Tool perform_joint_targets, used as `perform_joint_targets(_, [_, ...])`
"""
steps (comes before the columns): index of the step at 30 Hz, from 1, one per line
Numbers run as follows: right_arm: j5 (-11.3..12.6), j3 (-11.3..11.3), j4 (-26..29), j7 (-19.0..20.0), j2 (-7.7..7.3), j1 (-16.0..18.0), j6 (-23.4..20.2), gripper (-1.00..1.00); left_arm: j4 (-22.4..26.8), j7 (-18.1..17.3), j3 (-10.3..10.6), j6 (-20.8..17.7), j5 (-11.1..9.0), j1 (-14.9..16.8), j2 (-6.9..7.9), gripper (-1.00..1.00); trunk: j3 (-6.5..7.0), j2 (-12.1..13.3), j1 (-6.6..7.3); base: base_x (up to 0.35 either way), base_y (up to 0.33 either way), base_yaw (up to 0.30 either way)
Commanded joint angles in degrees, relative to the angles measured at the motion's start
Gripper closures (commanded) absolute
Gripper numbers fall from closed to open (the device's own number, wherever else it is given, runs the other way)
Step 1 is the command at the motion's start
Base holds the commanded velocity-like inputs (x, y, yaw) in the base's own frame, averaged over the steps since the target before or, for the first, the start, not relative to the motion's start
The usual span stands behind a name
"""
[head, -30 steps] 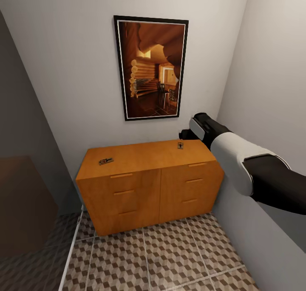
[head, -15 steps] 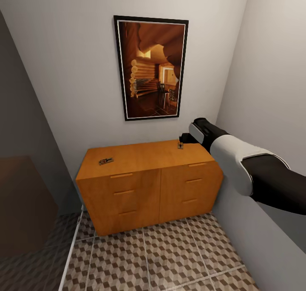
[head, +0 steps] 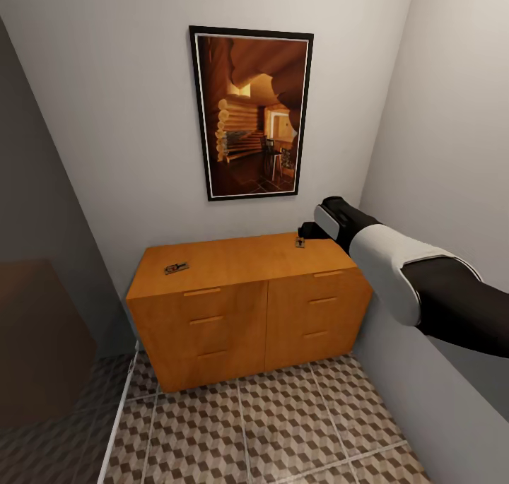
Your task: Take the four mousetraps from the cabinet in the bathroom and place them on the bathroom floor. Make sure all four end up on the same floor surface, and ensure that at least two of them are either under or directly next to the same bathroom sink.
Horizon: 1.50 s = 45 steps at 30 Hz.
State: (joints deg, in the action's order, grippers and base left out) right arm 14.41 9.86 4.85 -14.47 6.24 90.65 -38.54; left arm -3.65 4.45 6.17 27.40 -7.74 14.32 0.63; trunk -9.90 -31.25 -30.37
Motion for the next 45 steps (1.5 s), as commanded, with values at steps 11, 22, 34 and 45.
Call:
perform_joint_targets(11, [-6.63, 2.06, 0.20, 26.51, -1.93, 0.00, 4.02, -1.00, -0.22, 0.03, 0.51, 0.37, -0.52, 0.11, -0.01, -1.00, -0.10, -0.09, -0.02, 0.000, 0.000, 0.000])
perform_joint_targets(22, [-26.48, 3.68, -0.40, 69.33, -2.79, -0.01, 19.42, -1.00, -0.22, 0.03, 0.52, 0.37, -0.38, 0.16, 0.03, -1.00, -0.10, -0.09, -0.02, 0.000, 0.000, 0.000])
perform_joint_targets(34, [-35.96, 3.76, -3.42, 88.40, -2.49, 0.01, 31.96, -1.00, -0.13, 0.03, 0.56, 0.37, -0.35, 0.11, 0.16, -1.00, -0.10, -0.09, -0.02, 0.000, 0.000, 0.000])
perform_joint_targets(45, [-37.36, 3.76, -3.70, 92.49, -1.32, -3.48, 33.22, -1.00, -0.13, 0.03, 0.59, 0.45, -0.32, 0.13, 0.24, -1.00, -0.10, -0.09, -0.02, 0.000, 0.000, 0.000])
